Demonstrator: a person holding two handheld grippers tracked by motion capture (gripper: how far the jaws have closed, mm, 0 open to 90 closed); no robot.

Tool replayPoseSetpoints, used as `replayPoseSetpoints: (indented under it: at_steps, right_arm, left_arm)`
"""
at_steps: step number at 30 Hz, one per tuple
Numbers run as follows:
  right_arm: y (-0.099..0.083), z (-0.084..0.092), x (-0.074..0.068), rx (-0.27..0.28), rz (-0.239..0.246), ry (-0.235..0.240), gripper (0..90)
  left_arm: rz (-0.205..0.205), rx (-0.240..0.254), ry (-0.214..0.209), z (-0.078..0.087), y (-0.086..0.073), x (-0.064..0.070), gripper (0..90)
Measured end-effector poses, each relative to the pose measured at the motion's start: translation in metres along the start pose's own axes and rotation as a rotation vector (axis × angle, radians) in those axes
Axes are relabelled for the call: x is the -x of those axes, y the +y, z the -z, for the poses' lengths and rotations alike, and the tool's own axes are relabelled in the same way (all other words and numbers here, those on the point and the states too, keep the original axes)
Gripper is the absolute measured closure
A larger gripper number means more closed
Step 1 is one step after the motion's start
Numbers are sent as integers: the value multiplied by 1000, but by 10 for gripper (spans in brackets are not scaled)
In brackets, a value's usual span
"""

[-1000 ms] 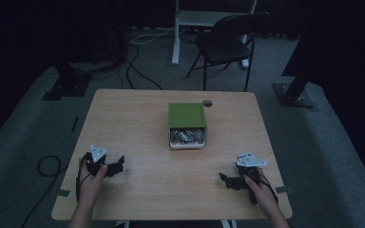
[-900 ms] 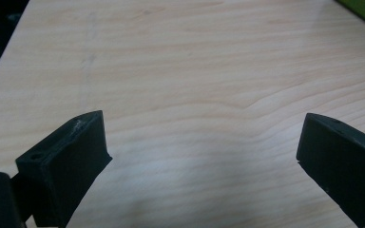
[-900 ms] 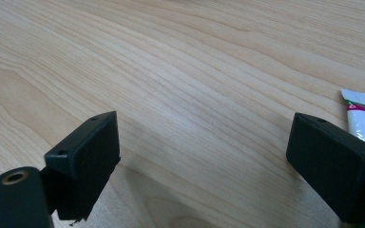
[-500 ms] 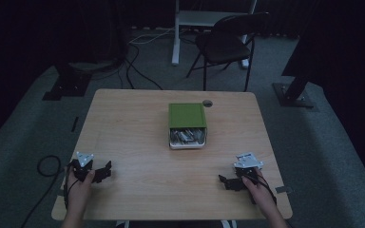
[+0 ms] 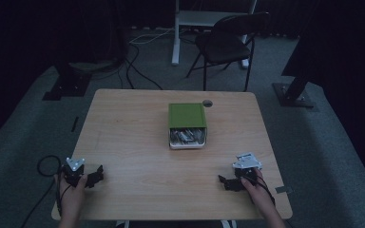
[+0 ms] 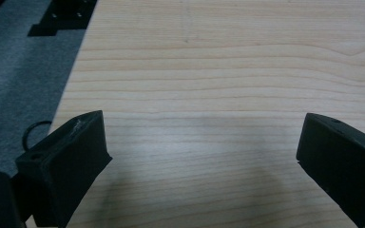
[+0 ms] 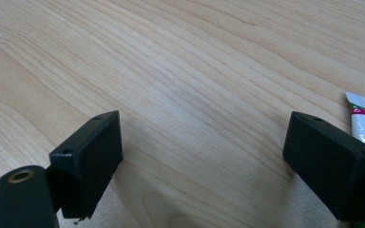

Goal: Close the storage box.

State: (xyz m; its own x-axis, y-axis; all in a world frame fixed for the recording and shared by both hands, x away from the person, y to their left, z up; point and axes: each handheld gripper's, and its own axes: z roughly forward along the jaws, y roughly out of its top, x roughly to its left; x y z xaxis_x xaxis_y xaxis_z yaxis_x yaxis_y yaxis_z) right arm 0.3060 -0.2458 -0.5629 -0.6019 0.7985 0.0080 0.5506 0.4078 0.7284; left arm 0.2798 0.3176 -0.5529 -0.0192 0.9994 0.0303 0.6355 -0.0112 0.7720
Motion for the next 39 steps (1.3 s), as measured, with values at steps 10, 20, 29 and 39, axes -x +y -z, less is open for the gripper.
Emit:
replayPoseSetpoints:
  at_steps: [10,20,29,39]
  right_arm:
    - [0,0,0,-1,0,0,124]
    - [0,0,0,-1,0,0,124]
    - [0,0,0,-1,0,0,123]
    - [0,0,0,-1,0,0,123]
  left_arm:
    - [25,-50,18,0,-3,-3,38]
    - [29,-114,2,-2,-4,-2,38]
    - [31,-114,5,-5,-2,-1,29]
    - [46,-113,19,-4,-3,1,29]
